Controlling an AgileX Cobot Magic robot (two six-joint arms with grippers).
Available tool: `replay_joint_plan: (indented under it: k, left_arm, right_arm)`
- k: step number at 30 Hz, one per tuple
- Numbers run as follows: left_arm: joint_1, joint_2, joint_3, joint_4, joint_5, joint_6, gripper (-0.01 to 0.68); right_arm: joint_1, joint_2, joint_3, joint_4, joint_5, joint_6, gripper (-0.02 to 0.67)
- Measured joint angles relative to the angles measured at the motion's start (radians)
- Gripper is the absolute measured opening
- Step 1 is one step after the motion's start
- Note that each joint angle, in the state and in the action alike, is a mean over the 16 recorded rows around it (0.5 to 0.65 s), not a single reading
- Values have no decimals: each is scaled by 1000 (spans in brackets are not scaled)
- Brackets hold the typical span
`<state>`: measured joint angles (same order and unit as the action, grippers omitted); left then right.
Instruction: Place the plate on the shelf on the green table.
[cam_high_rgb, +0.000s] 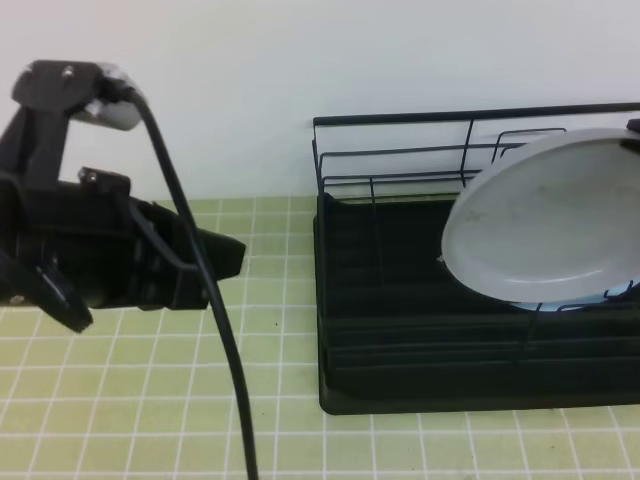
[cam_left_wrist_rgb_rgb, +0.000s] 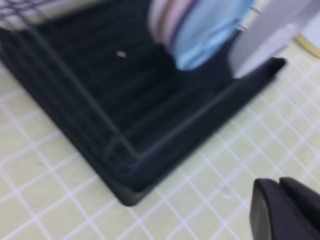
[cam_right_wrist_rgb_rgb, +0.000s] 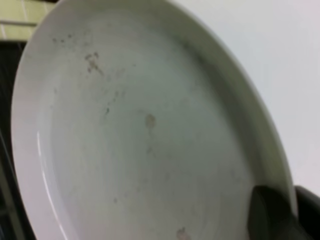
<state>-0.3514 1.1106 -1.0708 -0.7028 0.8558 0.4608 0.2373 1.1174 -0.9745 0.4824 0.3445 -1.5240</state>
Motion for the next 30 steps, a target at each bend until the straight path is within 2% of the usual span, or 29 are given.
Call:
replay_joint_plan:
  k: [11,30]
  left_arm:
    - [13,-18,17,59,-33,-38,-1]
    - [13,-18,20,67,-52,-56,-1]
  right_arm:
    - [0,52,1,-159,-77,28,37]
    - [0,151,40,-254,-203,38,32]
